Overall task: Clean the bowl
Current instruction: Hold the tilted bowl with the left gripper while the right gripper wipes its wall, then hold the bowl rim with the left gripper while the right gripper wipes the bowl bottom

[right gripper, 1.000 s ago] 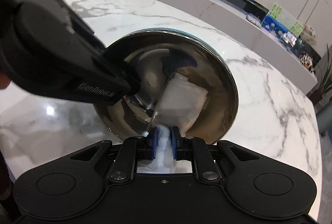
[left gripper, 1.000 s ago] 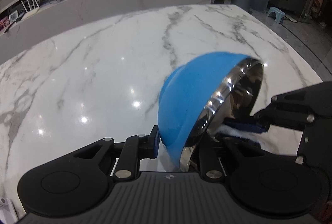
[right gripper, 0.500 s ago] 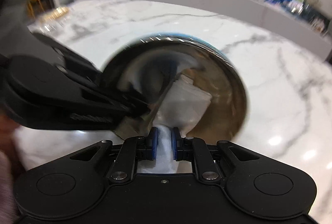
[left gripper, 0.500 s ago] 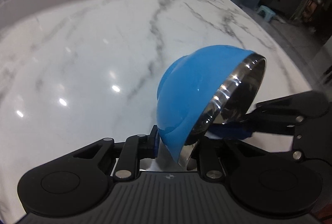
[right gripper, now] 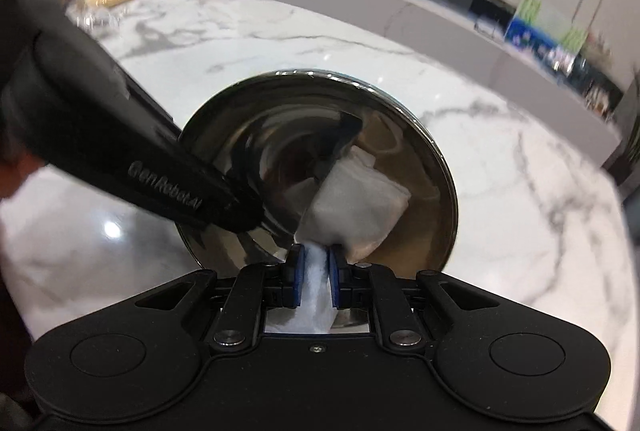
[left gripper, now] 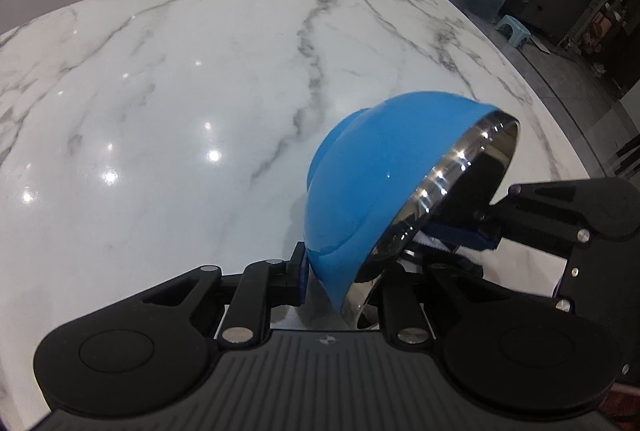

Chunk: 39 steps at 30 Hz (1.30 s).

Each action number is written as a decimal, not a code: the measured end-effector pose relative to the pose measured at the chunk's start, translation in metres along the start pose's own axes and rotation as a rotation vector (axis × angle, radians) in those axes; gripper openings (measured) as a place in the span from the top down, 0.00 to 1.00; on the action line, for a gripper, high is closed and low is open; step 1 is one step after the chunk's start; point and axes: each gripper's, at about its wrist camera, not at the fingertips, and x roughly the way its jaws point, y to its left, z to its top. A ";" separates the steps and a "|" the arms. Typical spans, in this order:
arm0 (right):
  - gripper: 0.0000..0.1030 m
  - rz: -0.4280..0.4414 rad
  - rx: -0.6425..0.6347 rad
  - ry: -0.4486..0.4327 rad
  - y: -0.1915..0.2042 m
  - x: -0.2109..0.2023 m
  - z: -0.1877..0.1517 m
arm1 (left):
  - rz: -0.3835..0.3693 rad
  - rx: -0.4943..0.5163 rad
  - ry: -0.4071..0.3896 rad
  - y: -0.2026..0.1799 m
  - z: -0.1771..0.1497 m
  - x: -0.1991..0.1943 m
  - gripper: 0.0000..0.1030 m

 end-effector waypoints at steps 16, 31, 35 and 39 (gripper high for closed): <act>0.90 0.033 0.075 0.008 -0.013 0.000 0.001 | 0.054 -0.004 -0.159 0.000 0.009 -0.015 0.84; 0.90 0.082 0.025 0.152 -0.032 0.006 0.048 | 0.007 -0.117 -0.075 0.025 0.019 -0.004 0.82; 0.90 0.094 0.005 0.234 -0.033 0.024 0.064 | 0.010 -0.140 -0.052 0.031 0.020 0.000 0.79; 0.90 0.131 0.015 0.312 -0.035 0.039 0.079 | -0.004 -0.148 -0.033 0.035 0.020 0.002 0.78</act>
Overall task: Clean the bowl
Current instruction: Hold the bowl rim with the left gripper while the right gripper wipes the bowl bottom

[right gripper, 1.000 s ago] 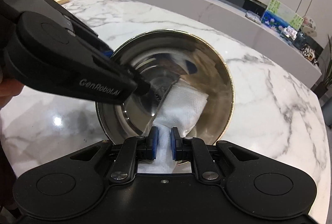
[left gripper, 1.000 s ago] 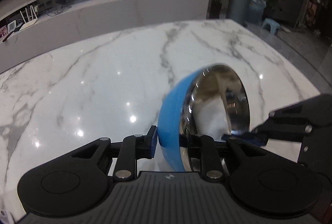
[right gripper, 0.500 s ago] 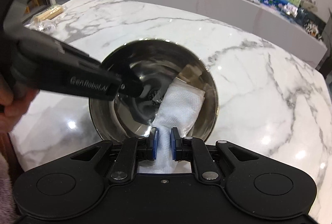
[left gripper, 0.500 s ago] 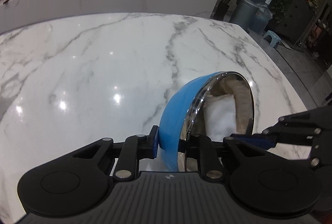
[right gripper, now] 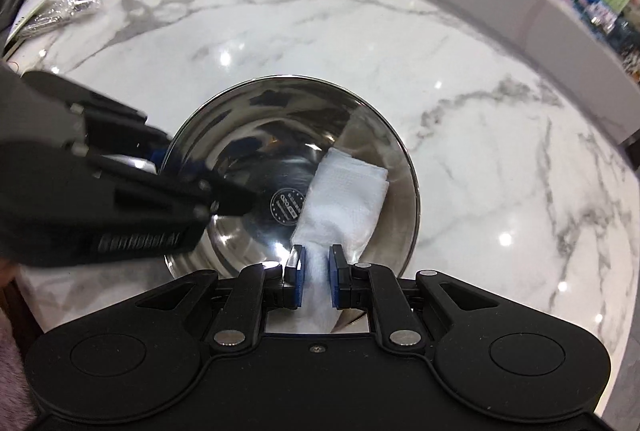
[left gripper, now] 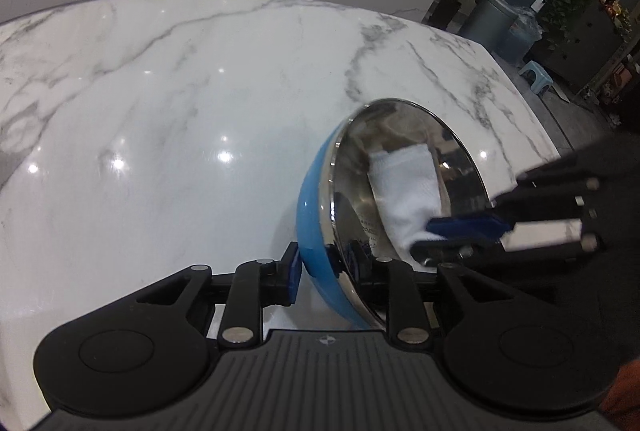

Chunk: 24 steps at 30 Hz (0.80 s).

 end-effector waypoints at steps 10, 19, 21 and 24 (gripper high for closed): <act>0.89 0.115 -0.034 0.004 -0.011 0.013 0.021 | -0.036 -0.048 0.036 0.013 0.001 0.003 0.76; 0.89 0.218 -0.125 0.056 -0.004 0.014 0.020 | -0.020 -0.062 0.058 0.016 0.002 0.004 0.81; 0.89 0.217 -0.155 0.092 0.002 0.013 0.019 | -0.038 -0.048 0.075 0.015 0.002 0.004 0.82; 0.89 0.220 -0.203 0.155 0.010 0.009 0.015 | -0.066 -0.017 0.100 0.011 0.000 0.006 0.82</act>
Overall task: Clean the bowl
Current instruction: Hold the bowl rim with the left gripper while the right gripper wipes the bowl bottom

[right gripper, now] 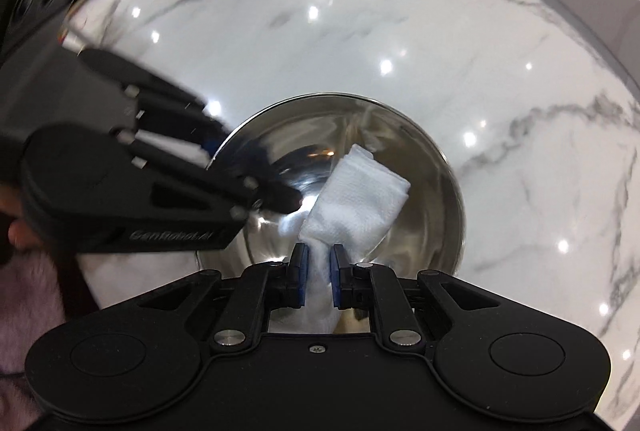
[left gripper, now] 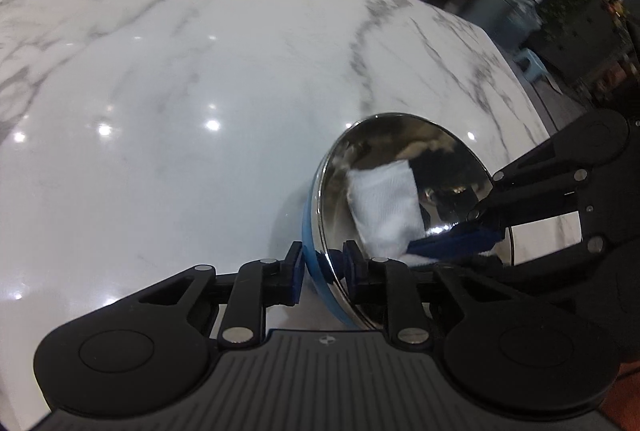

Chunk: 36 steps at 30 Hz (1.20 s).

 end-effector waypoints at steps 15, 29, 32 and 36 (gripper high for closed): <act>0.80 -0.092 -0.034 -0.135 0.001 -0.028 -0.013 | 0.005 0.019 -0.054 -0.002 0.000 -0.013 0.82; 0.67 -0.151 -0.030 -0.154 0.007 -0.011 -0.024 | -0.012 0.022 -0.047 -0.002 0.001 -0.011 0.87; 0.67 -0.149 -0.027 -0.155 0.008 -0.007 -0.023 | -0.008 0.026 -0.039 -0.003 0.001 -0.009 0.87; 0.77 -0.131 -0.005 -0.153 0.009 -0.002 -0.020 | -0.009 0.031 -0.036 -0.003 0.000 -0.008 0.87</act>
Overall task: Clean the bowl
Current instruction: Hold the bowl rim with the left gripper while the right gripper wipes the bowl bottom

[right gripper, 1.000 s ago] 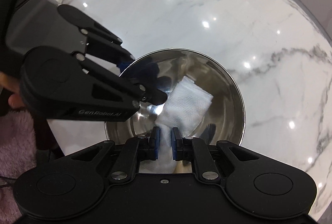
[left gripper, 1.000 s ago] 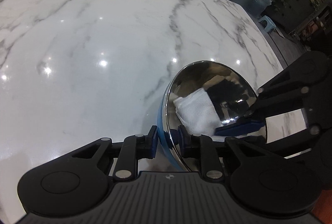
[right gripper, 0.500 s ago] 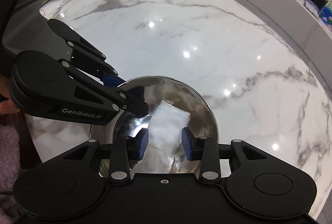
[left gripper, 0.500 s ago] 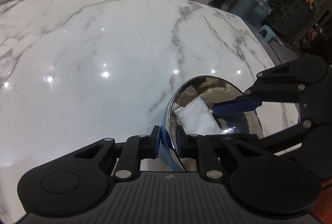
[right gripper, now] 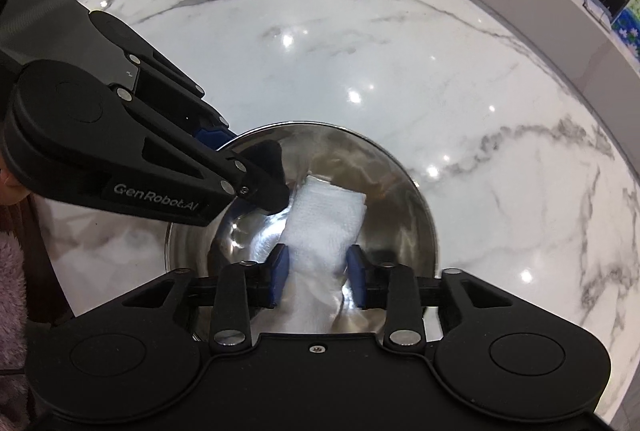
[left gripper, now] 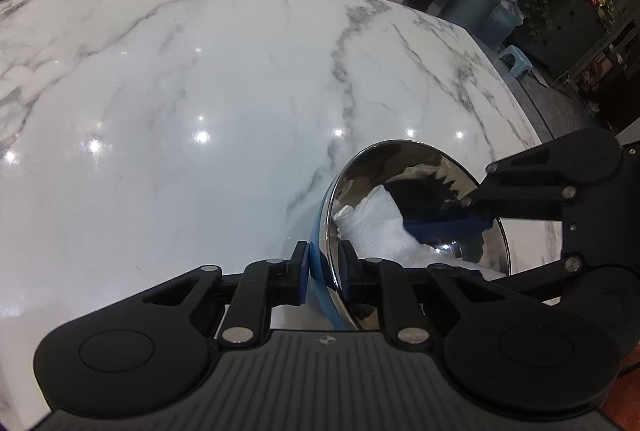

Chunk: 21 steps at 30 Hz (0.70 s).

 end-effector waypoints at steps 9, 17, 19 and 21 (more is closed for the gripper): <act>0.90 -0.100 -0.034 0.001 -0.001 -0.002 0.004 | 0.018 0.013 0.019 -0.001 -0.001 0.005 0.87; 0.88 -0.017 0.050 0.024 -0.014 -0.002 -0.004 | 0.010 0.021 0.025 -0.003 -0.003 0.006 0.87; 0.88 0.023 0.086 0.003 -0.016 -0.001 -0.006 | 0.010 0.020 0.025 -0.003 -0.003 0.005 0.87; 0.88 0.054 0.113 -0.021 -0.017 0.001 -0.007 | 0.011 0.022 0.025 -0.003 -0.003 0.005 0.87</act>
